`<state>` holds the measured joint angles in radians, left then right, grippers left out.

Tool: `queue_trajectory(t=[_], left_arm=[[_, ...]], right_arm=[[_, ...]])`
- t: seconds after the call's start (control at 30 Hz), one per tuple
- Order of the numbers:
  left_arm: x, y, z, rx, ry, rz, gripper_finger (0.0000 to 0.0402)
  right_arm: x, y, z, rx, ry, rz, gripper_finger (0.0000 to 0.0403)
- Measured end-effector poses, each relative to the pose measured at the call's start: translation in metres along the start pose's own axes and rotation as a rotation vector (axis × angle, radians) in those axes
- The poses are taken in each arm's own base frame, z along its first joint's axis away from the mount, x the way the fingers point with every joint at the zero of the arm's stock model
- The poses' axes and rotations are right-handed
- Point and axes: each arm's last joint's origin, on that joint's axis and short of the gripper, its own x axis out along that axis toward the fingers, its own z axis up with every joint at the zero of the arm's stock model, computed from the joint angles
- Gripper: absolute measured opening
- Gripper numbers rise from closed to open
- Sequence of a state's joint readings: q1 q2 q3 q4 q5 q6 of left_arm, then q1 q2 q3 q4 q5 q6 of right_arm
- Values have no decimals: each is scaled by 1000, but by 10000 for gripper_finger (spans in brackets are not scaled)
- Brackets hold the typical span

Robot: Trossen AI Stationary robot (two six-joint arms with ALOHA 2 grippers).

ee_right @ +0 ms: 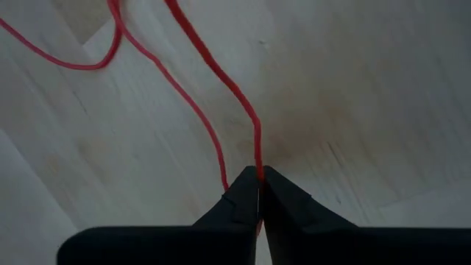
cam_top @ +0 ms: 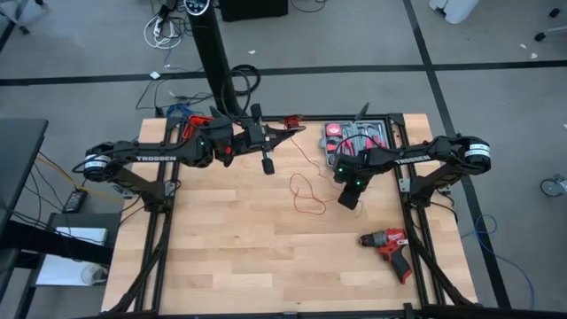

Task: Coil cords
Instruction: Coil the red wire onto the black spool

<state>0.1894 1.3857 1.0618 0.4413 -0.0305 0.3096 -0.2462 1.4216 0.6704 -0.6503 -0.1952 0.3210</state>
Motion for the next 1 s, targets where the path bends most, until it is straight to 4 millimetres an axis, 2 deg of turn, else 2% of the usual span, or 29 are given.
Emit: queue_trajectory(t=[0.2,0.37,0.57,0.77,0.87,1.0], left_arm=[[0,0,-2,1,19,-6,1],[0,0,-2,2,19,-6,1],[0,-1,-2,3,21,-7,1],[0,-1,-2,3,25,-8,1],[0,-1,-3,3,35,-12,1],[0,-1,-4,3,44,-14,1]], right_arm=[[-2,1,0,-16,-12,5,50],[-14,5,4,-24,-128,22,73],[-40,9,8,-73,-367,1,82],[-69,30,27,-272,-746,102,82],[-72,38,37,-327,-861,130,82],[-65,41,51,-327,-931,141,83]])
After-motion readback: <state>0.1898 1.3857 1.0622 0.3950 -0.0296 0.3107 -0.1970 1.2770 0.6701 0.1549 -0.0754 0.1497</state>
